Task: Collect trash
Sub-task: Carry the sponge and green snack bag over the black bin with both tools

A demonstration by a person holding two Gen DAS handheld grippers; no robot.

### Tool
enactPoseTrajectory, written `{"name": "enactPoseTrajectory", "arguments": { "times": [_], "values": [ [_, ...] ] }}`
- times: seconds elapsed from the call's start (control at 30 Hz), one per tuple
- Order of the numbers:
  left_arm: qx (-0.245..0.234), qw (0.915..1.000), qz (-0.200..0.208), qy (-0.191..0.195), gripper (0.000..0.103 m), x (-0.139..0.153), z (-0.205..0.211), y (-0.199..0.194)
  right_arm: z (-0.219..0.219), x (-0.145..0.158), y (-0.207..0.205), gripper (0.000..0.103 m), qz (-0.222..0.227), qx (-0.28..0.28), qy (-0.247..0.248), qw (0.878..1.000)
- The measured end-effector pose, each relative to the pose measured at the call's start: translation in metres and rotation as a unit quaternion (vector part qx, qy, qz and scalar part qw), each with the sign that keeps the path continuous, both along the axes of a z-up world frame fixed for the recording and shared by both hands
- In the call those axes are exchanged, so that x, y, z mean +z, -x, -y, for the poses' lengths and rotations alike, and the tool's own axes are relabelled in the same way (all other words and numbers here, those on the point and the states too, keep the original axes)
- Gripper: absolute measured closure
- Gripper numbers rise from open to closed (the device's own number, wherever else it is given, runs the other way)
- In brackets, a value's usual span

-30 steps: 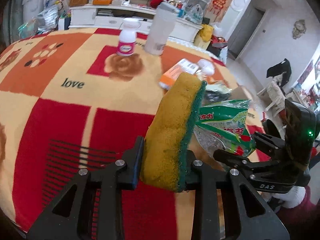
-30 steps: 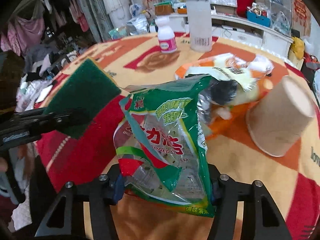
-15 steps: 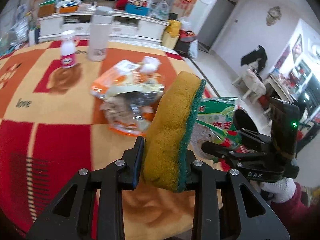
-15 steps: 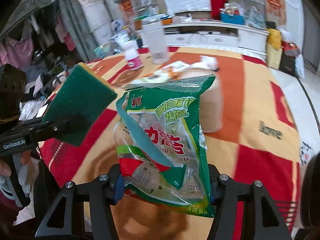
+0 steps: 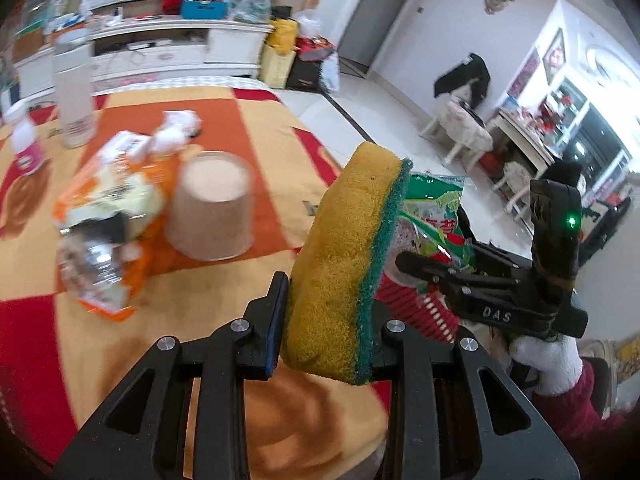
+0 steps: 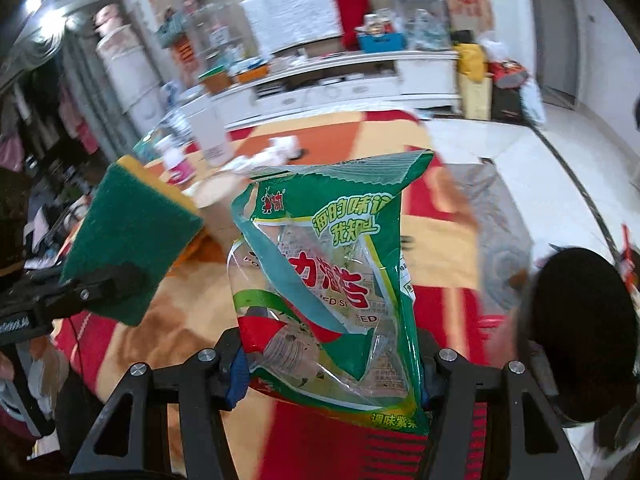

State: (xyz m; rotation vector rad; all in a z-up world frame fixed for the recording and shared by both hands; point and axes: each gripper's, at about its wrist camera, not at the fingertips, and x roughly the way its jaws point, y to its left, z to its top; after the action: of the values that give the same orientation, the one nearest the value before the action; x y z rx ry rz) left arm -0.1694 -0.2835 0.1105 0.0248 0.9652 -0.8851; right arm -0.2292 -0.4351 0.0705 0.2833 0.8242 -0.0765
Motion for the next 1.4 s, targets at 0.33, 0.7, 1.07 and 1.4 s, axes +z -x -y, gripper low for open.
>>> {"name": "enactPoseTrajectory", "arguments": {
  "times": [0.33, 0.7, 1.07, 1.4],
  "values": [
    [-0.059, 0.9981, -0.014, -0.009, 0.076, -0.013, 0.086, 0.009, 0.091, -0.008, 0.047, 0.044, -0.013, -0.107, -0.004, 0.994],
    [-0.11, 0.9933, -0.033, -0.016, 0.076, -0.025, 0.158, 0.015, 0.149, -0.022, 0.076, 0.044, -0.023, -0.177, -0.016, 0.984],
    [-0.127, 0.9894, -0.069, -0.016, 0.076, -0.041, 0.21, 0.016, 0.185, -0.037, 0.093, 0.042, -0.036, -0.22, -0.024, 0.975],
    [-0.117, 0.988, -0.101, -0.008, 0.076, -0.058, 0.238, 0.009, 0.202, -0.047, 0.101, 0.041, -0.046, -0.235, -0.024, 0.971]
  ]
}}
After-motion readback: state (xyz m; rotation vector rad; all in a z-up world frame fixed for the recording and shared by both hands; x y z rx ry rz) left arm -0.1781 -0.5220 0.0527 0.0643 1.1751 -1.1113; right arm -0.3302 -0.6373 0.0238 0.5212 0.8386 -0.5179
